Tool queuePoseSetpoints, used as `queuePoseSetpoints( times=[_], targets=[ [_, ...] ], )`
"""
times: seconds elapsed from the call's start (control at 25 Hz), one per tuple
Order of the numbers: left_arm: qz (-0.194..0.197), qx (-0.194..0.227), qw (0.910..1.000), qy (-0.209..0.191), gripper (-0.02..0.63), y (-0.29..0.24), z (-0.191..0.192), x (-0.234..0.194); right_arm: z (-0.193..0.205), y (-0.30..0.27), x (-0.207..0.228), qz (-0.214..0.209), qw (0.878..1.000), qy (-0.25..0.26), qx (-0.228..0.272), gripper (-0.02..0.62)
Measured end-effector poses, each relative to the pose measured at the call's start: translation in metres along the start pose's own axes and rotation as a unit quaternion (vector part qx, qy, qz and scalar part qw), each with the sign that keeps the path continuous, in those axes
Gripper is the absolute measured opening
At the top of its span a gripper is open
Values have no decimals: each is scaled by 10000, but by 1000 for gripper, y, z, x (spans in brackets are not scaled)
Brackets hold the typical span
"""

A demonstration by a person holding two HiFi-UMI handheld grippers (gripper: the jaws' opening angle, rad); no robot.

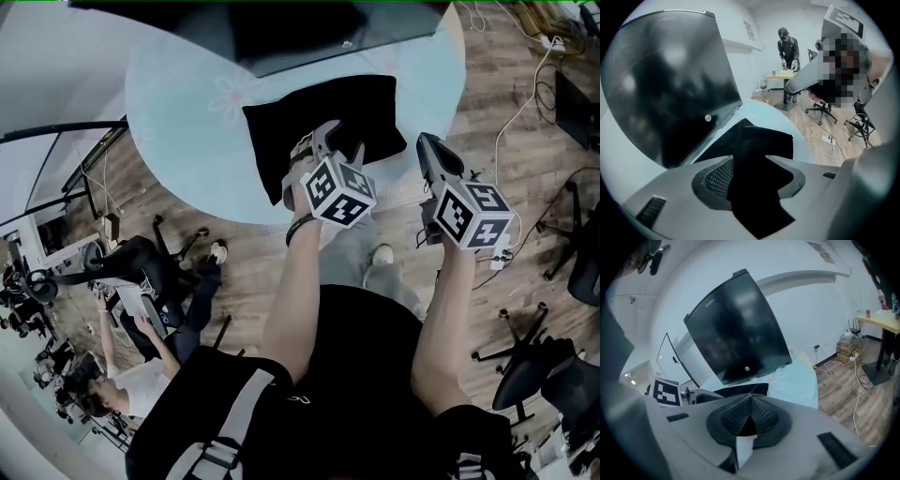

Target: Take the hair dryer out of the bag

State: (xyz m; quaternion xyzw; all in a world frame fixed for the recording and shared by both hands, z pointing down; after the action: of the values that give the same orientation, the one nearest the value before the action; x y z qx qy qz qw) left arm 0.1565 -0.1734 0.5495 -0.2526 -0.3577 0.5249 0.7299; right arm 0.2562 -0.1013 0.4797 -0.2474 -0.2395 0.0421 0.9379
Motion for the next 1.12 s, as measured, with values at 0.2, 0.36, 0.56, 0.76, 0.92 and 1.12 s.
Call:
queuePoseSetpoints(
  times=[0.2,0.36,0.56,0.76,0.92,1.12],
  targets=[
    [120,-90,9999,-55,212,-6,6,1,1,-8,-2,-5,10000,-10,-71,5],
    [174,-71,9998,102,158,-5,9,-7,0,-17,-8,-43,9999,33,-113,5],
    [235,133,9993,274,102,4,1,-7,-2,-17,-11,-82,9999,64,-127,5],
    [117,310,9984,451,17,12,-6,-15,-4,-18,-18,-152,9997,129,-145,5],
    [59,367,9978,549,15,20,-4,-22,-11,-18,-24,-192,9994,241,-152,5],
    [52,404,9969,679,17,30,2,-31,-14,-22,-25,27,9989,410,-231,6]
  ],
)
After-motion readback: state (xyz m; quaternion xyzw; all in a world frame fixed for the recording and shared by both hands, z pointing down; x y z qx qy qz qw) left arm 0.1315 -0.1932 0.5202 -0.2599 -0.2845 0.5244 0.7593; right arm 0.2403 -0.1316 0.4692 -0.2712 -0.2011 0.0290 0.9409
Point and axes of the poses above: the fingertips, and each gripper's own axes: y backward along the fingers, x to its right, z out of its underside, the point moved 1 cm from there along y, backward along the fingers, and after that the axes turned 3 degrees about x, right-handed, at the moved point
